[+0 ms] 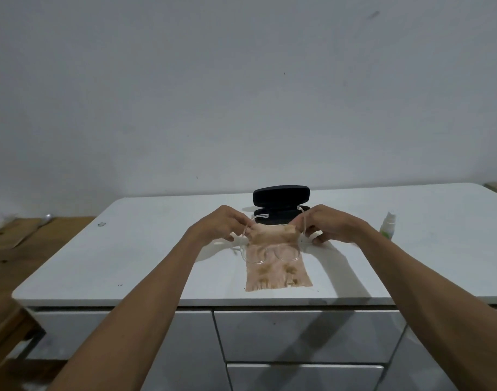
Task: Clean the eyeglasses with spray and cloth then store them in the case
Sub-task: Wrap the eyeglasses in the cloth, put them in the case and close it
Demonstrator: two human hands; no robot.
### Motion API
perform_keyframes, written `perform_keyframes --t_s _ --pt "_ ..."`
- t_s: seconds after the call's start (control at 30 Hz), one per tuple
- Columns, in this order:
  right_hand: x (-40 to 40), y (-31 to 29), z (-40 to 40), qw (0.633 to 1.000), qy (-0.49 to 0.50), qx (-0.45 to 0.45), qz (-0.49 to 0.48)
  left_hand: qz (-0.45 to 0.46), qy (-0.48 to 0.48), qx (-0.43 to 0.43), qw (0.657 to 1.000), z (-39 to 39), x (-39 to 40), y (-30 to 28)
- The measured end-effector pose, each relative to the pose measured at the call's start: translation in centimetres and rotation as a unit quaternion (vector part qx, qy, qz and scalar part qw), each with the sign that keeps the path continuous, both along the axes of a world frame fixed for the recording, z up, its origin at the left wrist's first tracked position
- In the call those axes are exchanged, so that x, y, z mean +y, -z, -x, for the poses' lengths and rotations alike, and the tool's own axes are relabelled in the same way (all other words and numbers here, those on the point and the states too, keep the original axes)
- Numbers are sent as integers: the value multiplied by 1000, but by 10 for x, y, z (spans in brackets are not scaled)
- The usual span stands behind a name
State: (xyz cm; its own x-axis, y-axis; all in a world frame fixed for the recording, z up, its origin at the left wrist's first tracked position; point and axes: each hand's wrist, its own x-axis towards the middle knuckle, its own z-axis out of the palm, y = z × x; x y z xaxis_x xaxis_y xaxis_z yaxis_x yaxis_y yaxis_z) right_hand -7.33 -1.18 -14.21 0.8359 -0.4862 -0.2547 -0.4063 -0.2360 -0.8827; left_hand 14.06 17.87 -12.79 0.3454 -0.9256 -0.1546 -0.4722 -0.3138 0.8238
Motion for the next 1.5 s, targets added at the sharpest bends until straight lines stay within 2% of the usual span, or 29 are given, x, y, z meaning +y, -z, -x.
perform_keyframes --t_s 0.13,0.27,0.43,0.6,0.73,0.87,1.0,1.17,1.3,1.4,1.5 --pt "8 -1 2 999 -2 16 -38 -51 32 -33 998 9 3 -4" --pt "7 -3 5 998 23 -4 -50 -18 11 -40 999 11 2 0" --pt "11 0 15 993 116 -30 -4 22 -55 -40 997 3 8 7" --pt "21 7 38 984 171 -21 55 -1 -105 -92 990 6 34 14" --pt "39 10 56 985 139 0 104 -10 -58 -126 990 29 58 12" --pt "69 5 61 981 37 29 188 -21 11 -143 989 58 71 14" --pt "89 7 63 963 -7 71 259 -5 7 -188 982 77 74 21" --pt "95 15 61 944 -2 71 322 33 -23 -236 971 81 76 32" --pt "92 16 56 948 46 29 315 68 -68 -215 972 79 72 37" --pt "89 16 49 942 124 -31 309 107 -123 -165 973 74 64 37" --pt "86 19 37 930 178 -45 318 135 -190 -114 966 73 54 39"
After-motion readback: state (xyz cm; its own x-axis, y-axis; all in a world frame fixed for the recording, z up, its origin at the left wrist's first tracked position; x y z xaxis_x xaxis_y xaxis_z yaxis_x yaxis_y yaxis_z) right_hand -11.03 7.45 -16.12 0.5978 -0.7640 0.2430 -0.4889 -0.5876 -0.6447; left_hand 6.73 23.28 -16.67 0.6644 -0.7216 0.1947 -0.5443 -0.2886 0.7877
